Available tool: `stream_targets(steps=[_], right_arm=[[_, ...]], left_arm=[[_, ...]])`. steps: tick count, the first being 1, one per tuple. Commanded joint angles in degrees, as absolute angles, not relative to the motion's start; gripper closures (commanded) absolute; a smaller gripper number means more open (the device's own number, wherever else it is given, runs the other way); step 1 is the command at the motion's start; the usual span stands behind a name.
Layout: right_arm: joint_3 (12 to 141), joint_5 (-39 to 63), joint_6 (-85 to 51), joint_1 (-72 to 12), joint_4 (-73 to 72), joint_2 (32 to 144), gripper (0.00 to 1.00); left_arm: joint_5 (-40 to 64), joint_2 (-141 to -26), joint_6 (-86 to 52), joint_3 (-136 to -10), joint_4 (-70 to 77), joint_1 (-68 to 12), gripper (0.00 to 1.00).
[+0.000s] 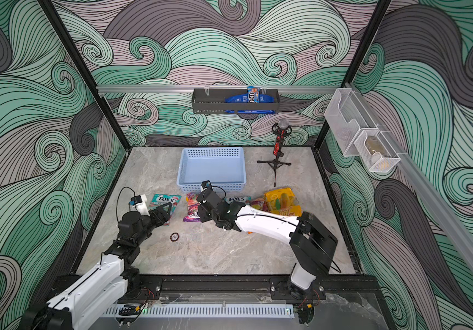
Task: Put the candies in the basket
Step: Pick up the candy at the center of the board, then place the candy in the basket.
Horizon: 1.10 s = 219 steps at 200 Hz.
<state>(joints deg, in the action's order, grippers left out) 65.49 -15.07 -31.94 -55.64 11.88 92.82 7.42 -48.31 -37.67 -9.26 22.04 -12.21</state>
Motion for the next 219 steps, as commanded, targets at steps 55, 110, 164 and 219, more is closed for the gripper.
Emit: stream_targets(steps=[55, 110, 164, 219], right_arm=[[87.83, -7.88, -25.88, -42.23, 9.98, 105.07, 0.98], [109.79, -8.04, -25.77, -37.46, 10.06, 126.73, 0.99], [118.01, -6.48, -24.54, -37.26, 10.50, 135.97, 0.96], [118.59, -6.37, -24.73, -36.92, 11.83, 137.14, 0.34]], left_arm=[[6.33, -62.45, -35.27, -18.63, 26.84, -15.64, 0.30], [-4.57, -58.13, -40.38, -15.91, 23.10, -15.56, 0.27], [-13.06, -49.89, -43.58, -8.98, 26.34, -15.47, 0.22], [-14.71, -46.54, -40.51, -7.45, 25.24, -15.39, 0.22]])
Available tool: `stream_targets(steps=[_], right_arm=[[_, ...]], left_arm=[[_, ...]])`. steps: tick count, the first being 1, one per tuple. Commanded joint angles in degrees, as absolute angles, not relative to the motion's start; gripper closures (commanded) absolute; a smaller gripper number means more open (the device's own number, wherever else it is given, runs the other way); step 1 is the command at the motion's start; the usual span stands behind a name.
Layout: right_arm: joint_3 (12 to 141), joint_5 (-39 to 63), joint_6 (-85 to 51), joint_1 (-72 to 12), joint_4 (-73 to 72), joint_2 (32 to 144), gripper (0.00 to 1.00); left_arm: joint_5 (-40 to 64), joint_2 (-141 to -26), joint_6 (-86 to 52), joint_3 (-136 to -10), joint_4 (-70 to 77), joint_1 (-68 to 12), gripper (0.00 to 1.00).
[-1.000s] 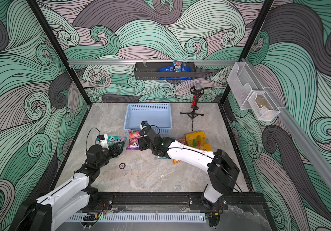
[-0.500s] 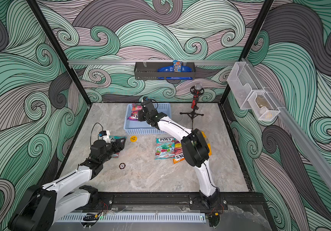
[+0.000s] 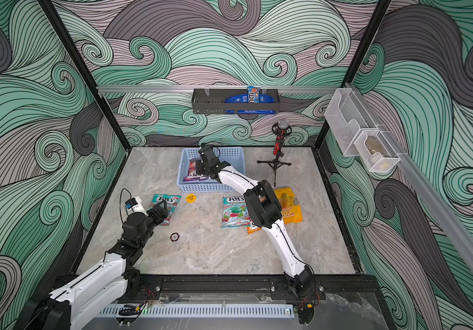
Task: Put the candies in the basket
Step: Place the candy in the basket, then pick up the candy at the center of the board.
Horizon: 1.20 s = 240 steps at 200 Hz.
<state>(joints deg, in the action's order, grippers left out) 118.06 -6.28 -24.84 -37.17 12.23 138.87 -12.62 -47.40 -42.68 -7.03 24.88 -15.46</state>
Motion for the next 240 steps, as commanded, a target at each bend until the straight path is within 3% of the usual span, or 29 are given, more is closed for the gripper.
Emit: stream_targets(steps=[1, 61, 68, 72, 96, 117, 124, 166, 201, 223, 240], right_arm=[[118.49, -6.39, -24.80, -36.92, 11.71, 137.04, 0.34], [104.15, -4.81, -26.29, -37.54, 13.01, 122.91, 0.24], [101.67, -5.89, -25.81, -38.27, 13.01, 119.86, 0.04], [100.20, -6.63, -25.46, -38.87, 12.99, 118.04, 0.00], [90.34, -11.53, -23.98, -42.22, 12.96, 106.55, 0.00], [80.26, -15.64, -24.65, -44.63, 12.89, 98.02, 0.00], [76.44, -17.08, -25.54, -45.37, 12.88, 95.91, 0.00], [53.10, -24.49, -35.90, -49.41, 9.64, 84.35, 0.00], [43.60, -29.61, -30.88, -48.59, 7.56, 74.69, 0.00], [39.81, -27.34, -29.30, -44.79, 7.55, 70.95, 0.00], [37.49, -21.04, -29.14, -38.18, 7.19, 69.98, 0.09]], left_arm=[[-14.78, -46.52, -40.47, -7.51, 25.14, -15.39, 0.22], [-14.24, -48.94, -41.99, -8.27, 25.85, -15.38, 0.19], [-14.07, -49.48, -42.18, -8.31, 26.31, -15.38, 0.19], [-14.05, -49.89, -42.23, -8.41, 26.36, -15.38, 0.19], [-12.66, -51.95, -41.24, -10.93, 24.72, -15.34, 0.19], [-0.76, -53.77, -33.69, -15.07, 24.88, -15.59, 0.19], [1.81, -54.62, -33.52, -17.68, 21.72, -15.85, 0.12], [7.97, -59.93, -34.77, -27.46, 4.21, -18.36, 0.14], [6.06, -61.09, -37.62, -28.91, -3.91, -18.62, 0.18], [-3.73, -57.74, -39.91, -28.18, -10.42, -18.63, 0.17], [-11.36, -52.15, -42.28, -26.89, -14.40, -18.66, 0.14]])
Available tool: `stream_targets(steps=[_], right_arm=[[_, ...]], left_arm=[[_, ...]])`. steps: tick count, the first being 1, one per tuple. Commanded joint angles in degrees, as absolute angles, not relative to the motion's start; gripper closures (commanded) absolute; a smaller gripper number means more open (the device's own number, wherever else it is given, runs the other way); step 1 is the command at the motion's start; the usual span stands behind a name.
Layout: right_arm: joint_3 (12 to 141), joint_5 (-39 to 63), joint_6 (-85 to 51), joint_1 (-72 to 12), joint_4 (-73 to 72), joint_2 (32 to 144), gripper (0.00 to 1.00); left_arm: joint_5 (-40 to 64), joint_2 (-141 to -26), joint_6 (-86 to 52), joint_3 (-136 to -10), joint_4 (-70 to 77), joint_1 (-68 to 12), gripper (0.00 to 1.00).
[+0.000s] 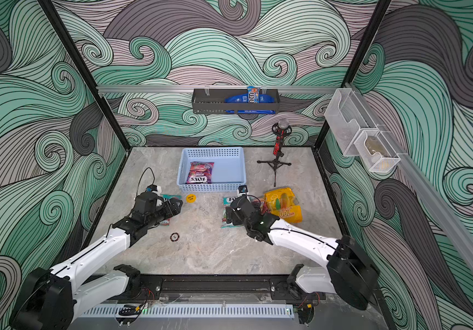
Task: Put the candies in the basket
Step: Pick up the candy at the center of the board.
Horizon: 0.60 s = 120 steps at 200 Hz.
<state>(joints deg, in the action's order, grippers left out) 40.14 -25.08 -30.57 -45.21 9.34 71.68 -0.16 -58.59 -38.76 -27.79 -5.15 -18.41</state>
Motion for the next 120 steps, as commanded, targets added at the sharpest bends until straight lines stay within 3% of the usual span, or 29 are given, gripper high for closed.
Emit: stream_targets(steps=[1, 26, 68, 120], right_arm=[[37.38, -20.63, -29.11, -37.77, 7.11, 69.97, 0.10], [36.86, -13.27, -28.13, -32.93, 4.22, 71.60, 0.22], [37.05, -9.43, -30.70, -33.09, 2.89, 76.22, 0.23], [34.72, -11.03, -32.39, -33.09, -0.08, 78.23, 0.25]], left_arm=[[-11.57, -51.65, -42.45, -26.80, -14.54, -18.65, 0.14], [-10.49, -39.54, -44.21, -22.24, -12.24, -18.68, 0.02], [-12.28, -21.24, -48.33, -14.07, -9.88, -18.72, 0.01], [-17.41, -11.78, -52.66, -11.51, -15.18, -18.70, 0.01]])
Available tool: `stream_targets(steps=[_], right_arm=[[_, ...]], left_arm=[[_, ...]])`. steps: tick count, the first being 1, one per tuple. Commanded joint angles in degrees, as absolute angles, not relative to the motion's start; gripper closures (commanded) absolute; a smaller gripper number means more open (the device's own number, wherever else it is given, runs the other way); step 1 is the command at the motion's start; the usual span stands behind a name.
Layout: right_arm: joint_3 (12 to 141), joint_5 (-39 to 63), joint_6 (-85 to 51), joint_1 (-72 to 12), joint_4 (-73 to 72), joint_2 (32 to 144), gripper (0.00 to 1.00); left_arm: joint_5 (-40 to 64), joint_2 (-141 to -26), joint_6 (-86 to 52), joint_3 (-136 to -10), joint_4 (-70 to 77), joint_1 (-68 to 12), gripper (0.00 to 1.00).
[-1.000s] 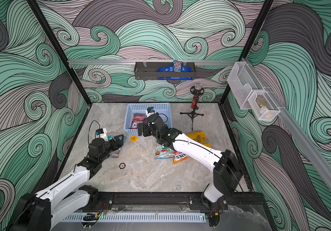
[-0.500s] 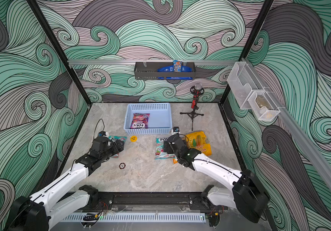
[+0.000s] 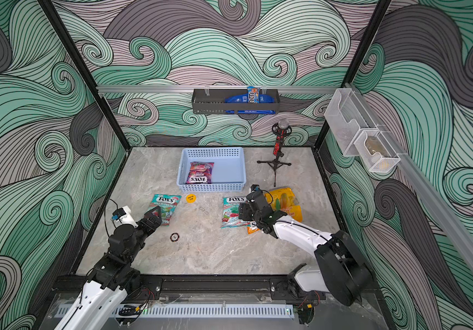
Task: Put the candies in the basket
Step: Pick up the candy at the center of the board.
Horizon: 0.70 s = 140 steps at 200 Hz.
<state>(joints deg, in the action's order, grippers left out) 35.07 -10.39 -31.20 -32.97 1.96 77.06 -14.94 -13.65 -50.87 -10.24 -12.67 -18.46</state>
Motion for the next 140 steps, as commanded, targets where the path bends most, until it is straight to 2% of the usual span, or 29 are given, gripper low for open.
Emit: stream_targets(steps=[1, 32, 53, 68, 88, 119, 140], right_arm=[[34.72, -11.10, -32.37, -33.07, -0.04, 78.27, 0.24], [34.54, -10.45, -32.50, -33.04, -1.95, 81.39, 0.25], [34.54, -9.80, -33.48, -33.05, -2.91, 83.50, 0.35], [33.81, -9.38, -34.48, -33.05, -4.59, 83.47, 0.48], [33.48, -8.88, -34.97, -33.05, -5.75, 82.46, 0.70], [33.66, -8.99, -34.83, -33.12, -5.72, 79.77, 0.98], [33.58, -8.79, -34.46, -33.13, -5.74, 77.20, 1.00]], left_arm=[[-17.14, -11.78, -52.48, -11.47, -14.97, -18.71, 0.01], [-9.14, -17.24, -46.65, -10.64, -8.14, -18.66, 0.01], [-3.77, -23.84, -44.32, -10.44, -4.29, -18.63, 0.01], [-1.52, -28.06, -43.85, -11.17, -3.95, -18.59, 0.01], [1.00, -31.75, -42.41, -12.44, -4.00, -18.70, 0.04], [4.14, -34.49, -41.56, -11.89, -0.29, -18.65, 0.14], [5.89, -36.60, -42.00, -11.35, 1.85, -18.70, 0.20]])
